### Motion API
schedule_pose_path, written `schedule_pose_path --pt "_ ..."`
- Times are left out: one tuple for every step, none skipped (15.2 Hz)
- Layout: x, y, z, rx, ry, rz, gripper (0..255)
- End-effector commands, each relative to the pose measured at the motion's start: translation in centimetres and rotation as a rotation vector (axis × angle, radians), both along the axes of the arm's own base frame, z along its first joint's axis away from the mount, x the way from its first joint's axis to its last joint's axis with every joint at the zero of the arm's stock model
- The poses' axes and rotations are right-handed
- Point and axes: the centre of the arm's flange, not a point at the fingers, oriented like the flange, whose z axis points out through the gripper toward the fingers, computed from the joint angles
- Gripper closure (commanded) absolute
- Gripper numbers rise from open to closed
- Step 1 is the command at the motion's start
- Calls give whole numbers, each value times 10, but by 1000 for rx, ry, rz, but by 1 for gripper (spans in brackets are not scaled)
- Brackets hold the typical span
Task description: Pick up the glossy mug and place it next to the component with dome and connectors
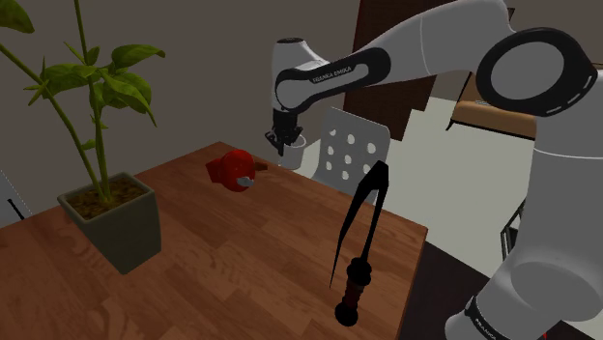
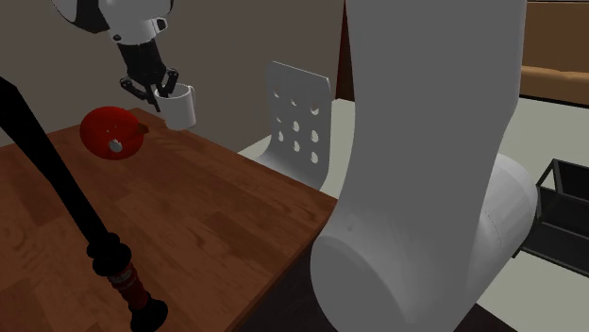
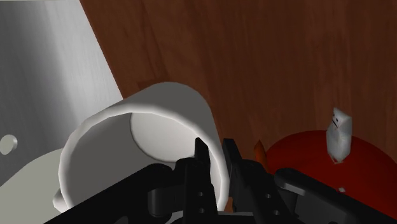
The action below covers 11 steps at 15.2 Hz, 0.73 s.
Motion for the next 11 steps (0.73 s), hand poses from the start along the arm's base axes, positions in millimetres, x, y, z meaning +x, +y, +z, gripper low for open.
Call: schedule_pose_path --pt "0 0 -10 0 -1 0 255" --pt "0 0 -16 0 -1 0 255" --pt "0 0 -21 0 -1 0 255" --pt "0 0 -26 0 -1 0 255" --pt "0 0 -31 0 -1 0 255" --pt "0 0 -37 0 -1 0 255" --pt "0 0 -42 0 -1 0 255" --pt "0 0 -47 0 -1 0 255" --pt "0 0 -52 0 -1 0 255" --pt "0 0 -58 0 -1 0 255" --pt "0 0 -63 0 -1 0 255"
